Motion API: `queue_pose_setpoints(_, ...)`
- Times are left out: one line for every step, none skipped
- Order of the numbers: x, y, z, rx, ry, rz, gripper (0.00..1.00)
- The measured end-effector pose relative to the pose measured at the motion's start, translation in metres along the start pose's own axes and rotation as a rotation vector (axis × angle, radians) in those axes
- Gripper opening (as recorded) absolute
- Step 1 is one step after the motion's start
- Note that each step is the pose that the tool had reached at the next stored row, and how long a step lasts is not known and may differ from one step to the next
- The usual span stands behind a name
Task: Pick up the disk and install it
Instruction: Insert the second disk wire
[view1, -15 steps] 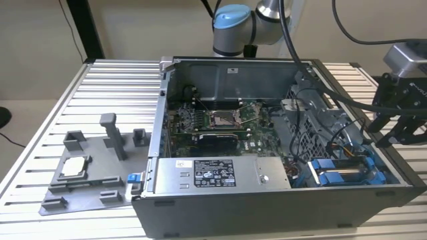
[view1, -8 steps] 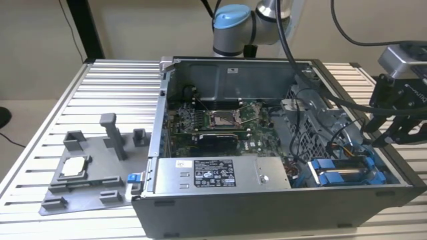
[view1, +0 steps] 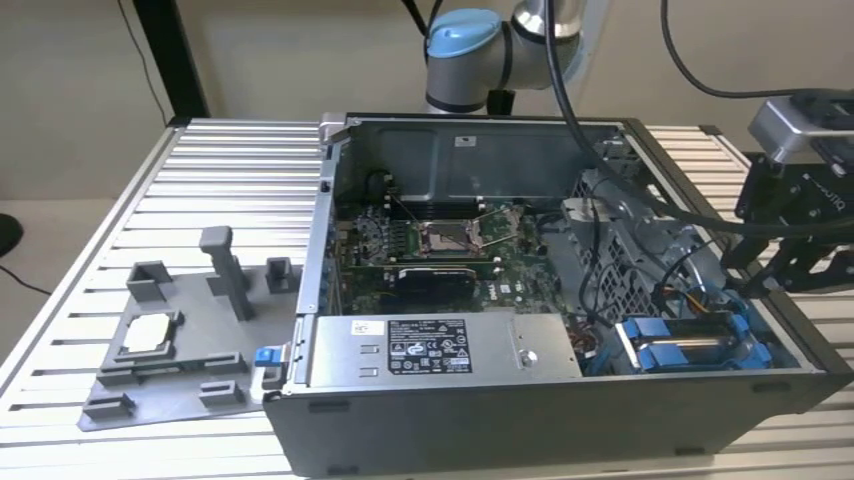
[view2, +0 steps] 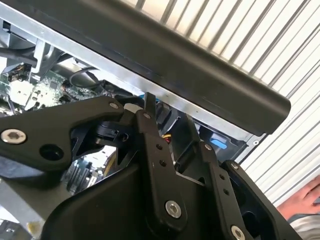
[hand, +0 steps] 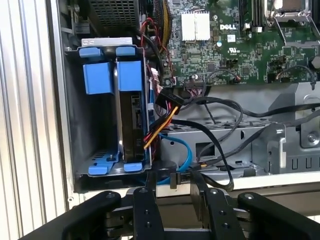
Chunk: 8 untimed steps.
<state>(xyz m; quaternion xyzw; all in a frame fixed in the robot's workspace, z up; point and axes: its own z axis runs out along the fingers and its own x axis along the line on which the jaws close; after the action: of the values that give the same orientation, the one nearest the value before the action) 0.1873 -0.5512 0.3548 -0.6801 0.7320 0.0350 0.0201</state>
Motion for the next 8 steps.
queue_pose_setpoints(-0.0001, 0.0, 0.0005, 0.0002, 0.0, 0.002, 1.0)
queue_pose_setpoints(-0.0003, 0.0, 0.0011, 0.0005, 0.0, 0.004, 1.0)
queue_pose_setpoints(-0.0004, 0.0, 0.0016, 0.0007, 0.0, 0.006, 1.0)
queue_pose_setpoints(-0.0005, 0.0, 0.0019, 0.0008, 0.0, 0.007, 1.0)
queue_pose_setpoints(-0.0005, 0.0, 0.0021, 0.0009, -0.0001, 0.008, 1.0)
queue_pose_setpoints(-0.0005, 0.0, 0.0021, 0.001, 0.0001, 0.008, 1.0)
queue_pose_setpoints(-0.0005, 0.0, 0.0024, 0.0009, -0.0001, 0.008, 1.0)
queue_pose_setpoints(-0.0005, 0.0, 0.0025, 0.001, 0.0, 0.008, 1.0)
